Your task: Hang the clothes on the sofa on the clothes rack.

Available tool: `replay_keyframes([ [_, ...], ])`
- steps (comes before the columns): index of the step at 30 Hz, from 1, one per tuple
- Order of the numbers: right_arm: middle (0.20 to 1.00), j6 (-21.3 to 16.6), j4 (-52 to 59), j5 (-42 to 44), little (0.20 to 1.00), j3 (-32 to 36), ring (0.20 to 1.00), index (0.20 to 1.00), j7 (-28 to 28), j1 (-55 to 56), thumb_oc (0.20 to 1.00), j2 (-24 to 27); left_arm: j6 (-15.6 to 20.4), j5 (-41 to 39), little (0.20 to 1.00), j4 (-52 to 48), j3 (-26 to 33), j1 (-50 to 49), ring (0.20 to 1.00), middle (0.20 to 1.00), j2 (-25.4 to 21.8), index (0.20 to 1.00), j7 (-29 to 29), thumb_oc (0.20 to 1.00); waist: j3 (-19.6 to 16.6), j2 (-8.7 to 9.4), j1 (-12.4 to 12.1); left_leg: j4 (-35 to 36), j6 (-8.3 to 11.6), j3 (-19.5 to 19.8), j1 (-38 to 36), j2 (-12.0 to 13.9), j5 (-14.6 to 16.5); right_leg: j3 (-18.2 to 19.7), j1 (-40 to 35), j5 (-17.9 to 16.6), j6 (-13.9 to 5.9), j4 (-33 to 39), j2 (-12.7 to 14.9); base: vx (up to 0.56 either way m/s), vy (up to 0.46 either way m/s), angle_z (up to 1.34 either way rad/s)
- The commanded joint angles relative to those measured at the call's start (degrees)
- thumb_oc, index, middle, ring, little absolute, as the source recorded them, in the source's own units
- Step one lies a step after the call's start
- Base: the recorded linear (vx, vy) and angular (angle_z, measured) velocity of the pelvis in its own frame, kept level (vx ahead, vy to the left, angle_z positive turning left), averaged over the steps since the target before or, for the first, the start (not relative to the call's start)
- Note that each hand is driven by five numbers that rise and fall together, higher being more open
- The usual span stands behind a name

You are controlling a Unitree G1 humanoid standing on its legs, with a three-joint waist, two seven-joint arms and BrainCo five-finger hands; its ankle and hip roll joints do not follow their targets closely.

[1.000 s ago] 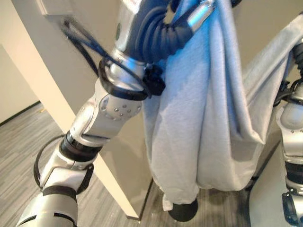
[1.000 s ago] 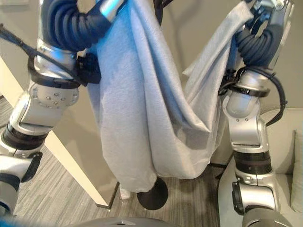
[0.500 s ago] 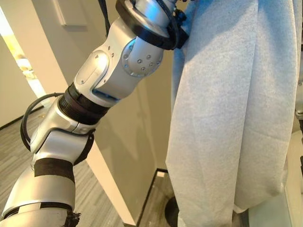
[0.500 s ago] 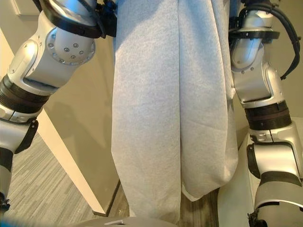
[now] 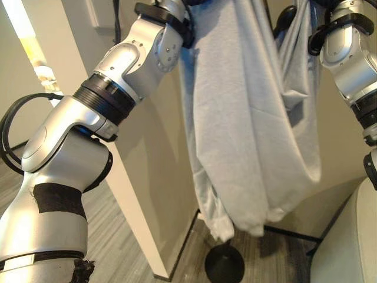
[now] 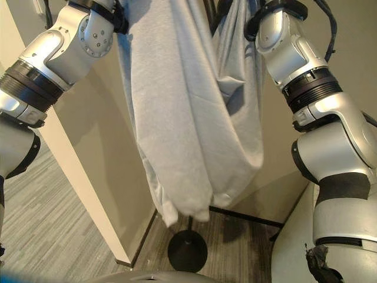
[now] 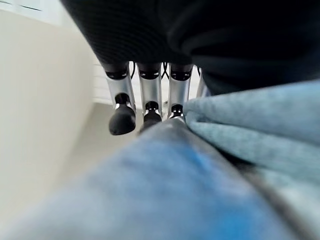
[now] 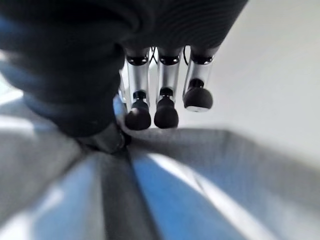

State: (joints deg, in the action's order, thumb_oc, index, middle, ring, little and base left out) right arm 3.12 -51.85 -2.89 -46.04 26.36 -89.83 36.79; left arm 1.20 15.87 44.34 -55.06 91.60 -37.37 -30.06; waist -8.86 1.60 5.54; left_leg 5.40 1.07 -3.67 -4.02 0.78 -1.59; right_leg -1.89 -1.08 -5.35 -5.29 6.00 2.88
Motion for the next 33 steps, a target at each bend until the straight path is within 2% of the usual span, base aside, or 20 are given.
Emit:
replay_keyframes([
  [1,0.2,-0.86,-5.46,2.97,0.2,-0.84,0.2,0.2,-0.84,-9.33,0.2,3.05,-1.27,-2.82,0.2,4.09,-0.63,8.84,0.2,0.2,0.84,0.2,-0.83,0.2,1.61,0.88,-2.07,-0.4,2.23,4.8,-0.89,3.27,4.66,-1.94,3.3,4.74,-6.2,-1.0,3.64,0.0,0.0,0.06],
  [4,0.2,-0.87,-5.46,2.97,0.2,-0.84,0.2,0.2,-0.84,-9.34,0.2,3.05,-1.27,-2.82,0.2,4.09,-0.63,8.84,0.2,0.2,0.84,0.2,-0.83,0.2,1.61,0.88,-2.07,-0.4,2.23,4.8,-0.88,3.27,4.66,-1.95,3.31,4.74,-6.2,-1.0,3.64,-0.02,-0.008,0.02],
  [5,0.2,-0.96,-13.72,4.33,0.2,-6.08,0.2,0.2,-2.95,-13.22,0.2,-0.66,-1.42,-3.0,0.2,14.33,-6.45,11.37,0.2,0.2,3.89,0.2,0.26,0.2,2.16,0.87,-2.57,-0.4,2.42,5.46,1.42,2.89,3.6,-2.2,5.22,3.86,-6.46,-1.0,3.56,-0.09,-0.027,0.0],
  [9,0.2,-0.37,-15.45,3.28,0.2,-8.13,0.2,0.2,-3.77,-13.02,0.2,-0.6,-1.51,-2.29,0.2,15.99,-7.9,11.03,0.2,0.2,4.71,0.2,0.61,0.2,2.44,0.72,-2.66,-0.4,2.38,5.97,2.69,2.59,3.18,-2.5,6.2,3.56,-6.57,-1.0,3.6,-0.04,-0.014,0.1],
  [16,0.2,-0.01,-19.48,-5.28,0.2,-12.42,0.2,0.2,-6.21,-7.99,0.2,-0.72,-1.42,1.76,0.2,18.35,-10.22,8.67,0.2,0.2,7.45,0.2,1.99,0.2,3.55,0.1,-2.9,-0.4,2.24,6.9,4.24,1.91,2.69,-2.8,7.16,3.49,-6.49,-1.0,3.69,-0.01,-0.01,0.03],
  [25,0.2,0.19,-20.3,-7.07,0.2,-9.93,0.2,0.2,-6.05,-2.76,0.2,1.04,-1.41,2.78,0.2,18.75,-10.02,8.55,0.2,0.2,8.03,0.2,2.2,0.2,4.28,-0.69,-2.92,-0.4,1.97,7.38,4.32,1.43,2.63,-3.01,6.93,3.68,-6.49,-1.0,3.92,0.0,0.0,0.0],
  [33,0.2,0.39,-15.57,-6.02,0.2,-5.78,0.2,0.2,-3.72,1.38,0.2,4.6,-2.26,3.28,0.2,12.56,-7.08,7.73,0.2,0.2,4.93,0.2,1.16,0.2,4.5,-1.04,-2.54,-0.4,1.89,7.08,3.34,1.39,3.06,-3.35,5.97,4.25,-6.34,-1.0,4.03,0.01,0.008,0.04],
])
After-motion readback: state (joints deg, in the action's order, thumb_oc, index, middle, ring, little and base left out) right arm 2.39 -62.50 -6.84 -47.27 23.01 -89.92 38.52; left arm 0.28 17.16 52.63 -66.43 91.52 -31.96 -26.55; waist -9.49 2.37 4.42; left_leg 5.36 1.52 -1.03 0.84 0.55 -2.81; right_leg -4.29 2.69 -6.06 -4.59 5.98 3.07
